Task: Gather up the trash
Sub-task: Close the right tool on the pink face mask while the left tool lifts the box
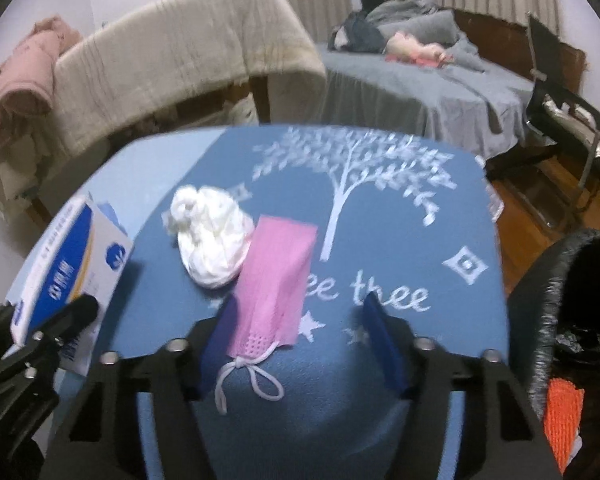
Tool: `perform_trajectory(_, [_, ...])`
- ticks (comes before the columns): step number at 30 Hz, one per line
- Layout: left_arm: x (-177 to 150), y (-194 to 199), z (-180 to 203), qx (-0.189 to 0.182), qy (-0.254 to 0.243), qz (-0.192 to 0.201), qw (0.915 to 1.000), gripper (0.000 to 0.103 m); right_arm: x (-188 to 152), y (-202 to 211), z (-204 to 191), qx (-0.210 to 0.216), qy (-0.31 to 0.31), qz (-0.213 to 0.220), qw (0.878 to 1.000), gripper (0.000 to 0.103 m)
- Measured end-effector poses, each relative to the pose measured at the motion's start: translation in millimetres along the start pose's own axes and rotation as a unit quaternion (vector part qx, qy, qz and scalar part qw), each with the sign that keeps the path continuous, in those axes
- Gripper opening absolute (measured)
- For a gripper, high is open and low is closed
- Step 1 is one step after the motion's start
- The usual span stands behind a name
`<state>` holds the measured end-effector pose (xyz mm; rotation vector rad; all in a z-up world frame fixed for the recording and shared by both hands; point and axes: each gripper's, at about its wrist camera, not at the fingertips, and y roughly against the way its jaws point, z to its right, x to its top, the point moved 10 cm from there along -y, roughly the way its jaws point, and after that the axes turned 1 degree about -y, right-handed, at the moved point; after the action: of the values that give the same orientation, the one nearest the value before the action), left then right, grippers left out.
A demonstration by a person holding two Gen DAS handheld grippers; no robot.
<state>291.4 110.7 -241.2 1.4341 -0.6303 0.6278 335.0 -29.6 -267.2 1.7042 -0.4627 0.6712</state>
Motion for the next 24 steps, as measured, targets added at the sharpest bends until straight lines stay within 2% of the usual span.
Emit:
perform_trajectory(2, [0.4, 0.0, 0.3, -0.001, 0.0, 0.0, 1.0, 0.03, -2.6, -2.1, -1.7, 0.011, 0.0, -0.006, 1.0, 0.035])
perform_trajectory(3, [0.3, 0.2, 0.4, -0.001, 0.0, 0.0, 1.0, 0.03, -3.3, -1.2, -3.4, 0.02, 0.002, -0.006, 1.0, 0.023])
perform_trajectory(4, [-0.2, 0.4, 0.3, -0.002, 0.0, 0.0, 1.0, 0.03, -4.5, -0.7, -6.3, 0.029, 0.004, -0.007, 1.0, 0.018])
perform_trajectory(7, [0.1, 2.2, 0.6, -0.002, -0.001, 0.002, 1.0, 0.03, -5.9, 6.3, -9.2, 0.038, 0.01, -0.001, 0.999, 0.011])
perform_trajectory(15, [6.5, 18.3, 17.3, -0.006, -0.01, 0.015, 0.9998, 0.03, -0.2, 45.2, -3.9, 0.046, -0.002, 0.031, 0.998, 0.011])
perform_trajectory(24, [14.7, 43.9, 45.9, -0.019, -0.018, 0.034, 0.9991, 0.03, 7.8, 99.6, 18.3, 0.031, -0.009, 0.07, 0.997, 0.011])
